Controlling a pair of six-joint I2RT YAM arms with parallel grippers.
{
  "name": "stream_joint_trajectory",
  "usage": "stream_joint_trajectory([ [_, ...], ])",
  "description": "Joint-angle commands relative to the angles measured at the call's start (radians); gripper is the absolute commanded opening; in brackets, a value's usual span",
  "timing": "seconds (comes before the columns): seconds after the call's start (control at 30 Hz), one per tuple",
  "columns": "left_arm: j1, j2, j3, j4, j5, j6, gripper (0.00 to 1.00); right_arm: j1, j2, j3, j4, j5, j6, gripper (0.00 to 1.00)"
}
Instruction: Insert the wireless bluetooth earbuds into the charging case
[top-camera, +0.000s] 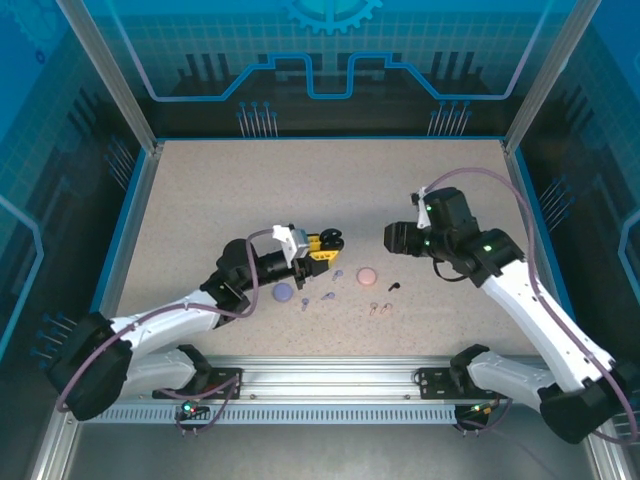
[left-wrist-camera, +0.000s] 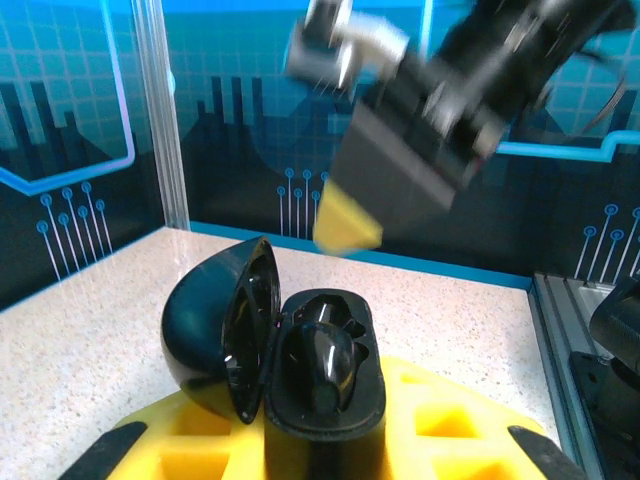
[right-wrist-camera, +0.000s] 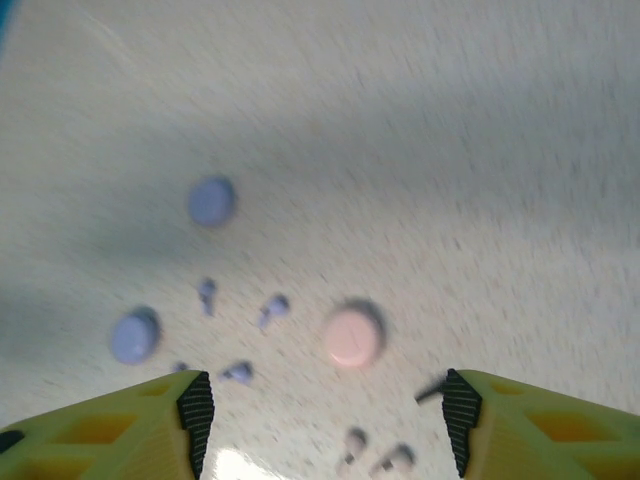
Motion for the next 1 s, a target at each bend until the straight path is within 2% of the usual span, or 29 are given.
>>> stream_joint_trajectory([
  [0.0, -0.006, -0.064, -0.017, -0.023, -0.029, 0.041, 0.07, -0.012, 0.08, -0.062, -0.077, -0.06, 0.052, 0.63],
  [0.13, -0.006, -0.099, -0.032, -0.039, -0.041, 0.053, 0.07, -0.004, 0.183, -0.128, -0.044, -0.072, 0.073, 0.62],
  [0.5, -0.006, -0.128, -0.039, -0.063, -0.045, 0.065, 0.07, 0.024, 0.396, -0.185, 0.047, 0.064, 0.077, 0.64],
  [0.97, -0.006, -0.128, -0.033, -0.072, -0.044, 0.065, 0.08, 0.03, 0.544, -0.171, 0.083, 0.081, 0.065, 0.6],
])
